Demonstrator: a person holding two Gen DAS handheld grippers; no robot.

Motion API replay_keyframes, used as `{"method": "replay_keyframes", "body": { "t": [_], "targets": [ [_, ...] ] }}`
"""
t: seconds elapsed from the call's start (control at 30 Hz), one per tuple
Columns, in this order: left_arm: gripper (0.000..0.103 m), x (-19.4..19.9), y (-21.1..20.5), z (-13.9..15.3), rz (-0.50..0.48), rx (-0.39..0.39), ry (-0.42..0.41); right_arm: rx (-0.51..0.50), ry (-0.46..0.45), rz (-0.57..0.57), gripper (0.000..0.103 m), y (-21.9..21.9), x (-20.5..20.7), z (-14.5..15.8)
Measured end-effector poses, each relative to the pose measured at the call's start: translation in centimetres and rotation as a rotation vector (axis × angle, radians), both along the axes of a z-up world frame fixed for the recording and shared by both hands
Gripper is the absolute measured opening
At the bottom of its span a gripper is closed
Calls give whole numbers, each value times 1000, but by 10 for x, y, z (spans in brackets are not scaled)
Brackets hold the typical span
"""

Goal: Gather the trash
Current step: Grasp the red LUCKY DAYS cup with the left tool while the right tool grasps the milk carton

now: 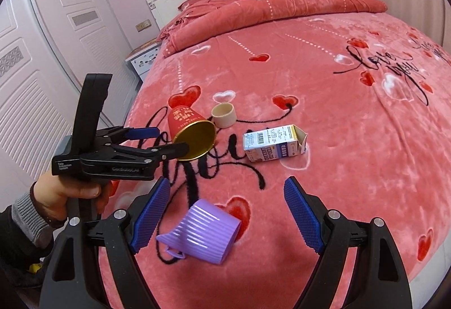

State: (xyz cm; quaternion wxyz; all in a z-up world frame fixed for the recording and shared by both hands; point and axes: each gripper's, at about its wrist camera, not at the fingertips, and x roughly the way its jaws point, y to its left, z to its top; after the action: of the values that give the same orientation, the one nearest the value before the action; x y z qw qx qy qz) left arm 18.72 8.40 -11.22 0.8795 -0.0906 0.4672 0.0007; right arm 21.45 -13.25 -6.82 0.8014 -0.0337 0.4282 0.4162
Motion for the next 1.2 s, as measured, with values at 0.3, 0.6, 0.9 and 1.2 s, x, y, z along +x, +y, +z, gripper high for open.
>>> {"method": "replay_keyframes", "body": {
  "t": [0.3,0.6,0.9,1.2],
  "targets": [
    [73,9,7,-11,-14,22,30,0,24,-8,82,4,14,-13],
    [20,-1,31,-6,-40,37,23,-14,32,-9,82,10,19,-21],
    [5,1,27,4,-174,18,4,-41,25,-34,82,15,34,-32],
    [5,13,12,9,-250,10,-11,-99,-7,-73,95,27,60,-48]
  ]
}}
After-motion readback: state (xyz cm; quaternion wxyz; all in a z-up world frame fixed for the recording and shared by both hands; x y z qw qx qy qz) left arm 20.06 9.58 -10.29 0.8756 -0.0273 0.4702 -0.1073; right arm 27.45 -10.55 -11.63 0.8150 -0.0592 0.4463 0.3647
